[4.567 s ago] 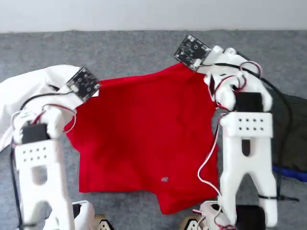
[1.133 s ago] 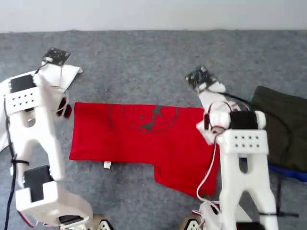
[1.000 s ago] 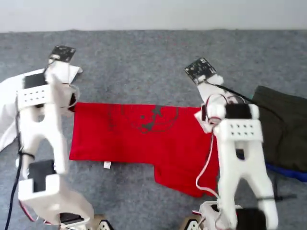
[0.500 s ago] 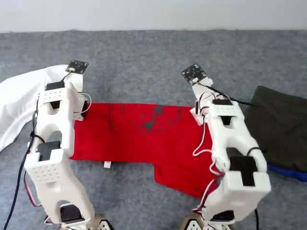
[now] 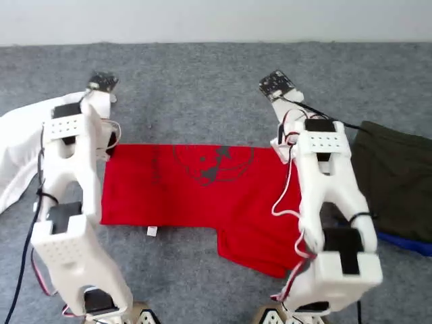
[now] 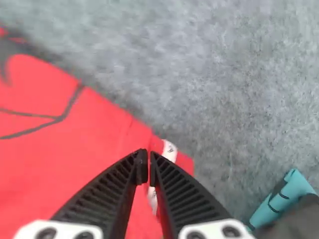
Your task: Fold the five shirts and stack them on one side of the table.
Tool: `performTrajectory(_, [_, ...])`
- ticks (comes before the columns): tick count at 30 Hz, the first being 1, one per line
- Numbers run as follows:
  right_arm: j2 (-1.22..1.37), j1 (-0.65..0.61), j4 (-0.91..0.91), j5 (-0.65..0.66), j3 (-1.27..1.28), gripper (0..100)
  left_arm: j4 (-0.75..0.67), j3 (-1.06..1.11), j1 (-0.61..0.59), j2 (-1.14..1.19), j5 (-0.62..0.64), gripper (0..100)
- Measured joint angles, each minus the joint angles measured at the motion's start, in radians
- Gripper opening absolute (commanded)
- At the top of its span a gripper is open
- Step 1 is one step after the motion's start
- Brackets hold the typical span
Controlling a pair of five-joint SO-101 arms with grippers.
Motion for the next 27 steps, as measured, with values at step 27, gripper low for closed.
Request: performTrajectory(27, [-0.204, -0.474, 0.493, -0.071, 0.402, 1.0, 0.235, -0.025, -0.098, -0.287, -0.005, 2])
